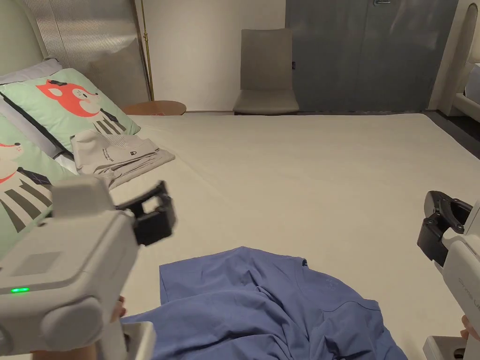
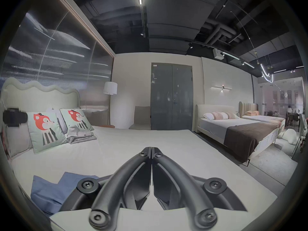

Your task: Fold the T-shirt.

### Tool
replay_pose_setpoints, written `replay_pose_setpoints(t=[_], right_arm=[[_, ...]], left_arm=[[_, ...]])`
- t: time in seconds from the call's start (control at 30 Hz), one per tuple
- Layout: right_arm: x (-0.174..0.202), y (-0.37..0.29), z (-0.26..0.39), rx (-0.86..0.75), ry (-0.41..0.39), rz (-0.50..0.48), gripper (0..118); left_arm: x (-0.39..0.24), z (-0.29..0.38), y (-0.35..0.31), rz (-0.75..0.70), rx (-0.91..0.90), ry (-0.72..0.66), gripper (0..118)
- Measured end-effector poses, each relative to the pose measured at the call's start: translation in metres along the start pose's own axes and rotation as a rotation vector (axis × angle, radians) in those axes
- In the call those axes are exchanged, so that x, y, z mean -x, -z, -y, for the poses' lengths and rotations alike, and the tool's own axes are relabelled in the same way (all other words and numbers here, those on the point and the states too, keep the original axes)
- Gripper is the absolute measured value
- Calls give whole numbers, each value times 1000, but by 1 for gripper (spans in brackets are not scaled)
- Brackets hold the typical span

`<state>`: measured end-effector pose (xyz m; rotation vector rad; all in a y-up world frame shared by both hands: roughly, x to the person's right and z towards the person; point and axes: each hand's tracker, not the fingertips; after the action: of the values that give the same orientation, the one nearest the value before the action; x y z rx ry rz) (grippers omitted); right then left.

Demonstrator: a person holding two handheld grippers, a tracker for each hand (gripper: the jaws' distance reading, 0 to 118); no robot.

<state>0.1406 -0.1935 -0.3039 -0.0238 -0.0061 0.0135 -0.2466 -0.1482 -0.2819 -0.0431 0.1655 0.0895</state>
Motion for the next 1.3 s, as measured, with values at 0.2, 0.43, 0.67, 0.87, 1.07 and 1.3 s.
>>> replay_pose_setpoints(t=[0.2, 0.43, 0.67, 0.87, 1.07, 1.3], right_arm=[[3, 0, 0, 2, 10, -5, 1], [8, 2, 5, 18, 6, -13, 1], [13, 9, 21, 75, 9, -22, 1], [17, 14, 35, 125, 0, -27, 1], [17, 19, 48, 173, 13, -22, 1], [15, 45, 71, 418, 5, -58, 90]], left_arm=[[23, -8, -13, -36, -26, 45, 1], [46, 28, 14, -8, 226, 36, 1], [95, 132, 60, -105, 750, -68, 89], [106, 200, 57, -170, 904, -105, 104], [94, 216, 47, -214, 920, -13, 62], [86, 185, 40, -126, 843, -93, 2]])
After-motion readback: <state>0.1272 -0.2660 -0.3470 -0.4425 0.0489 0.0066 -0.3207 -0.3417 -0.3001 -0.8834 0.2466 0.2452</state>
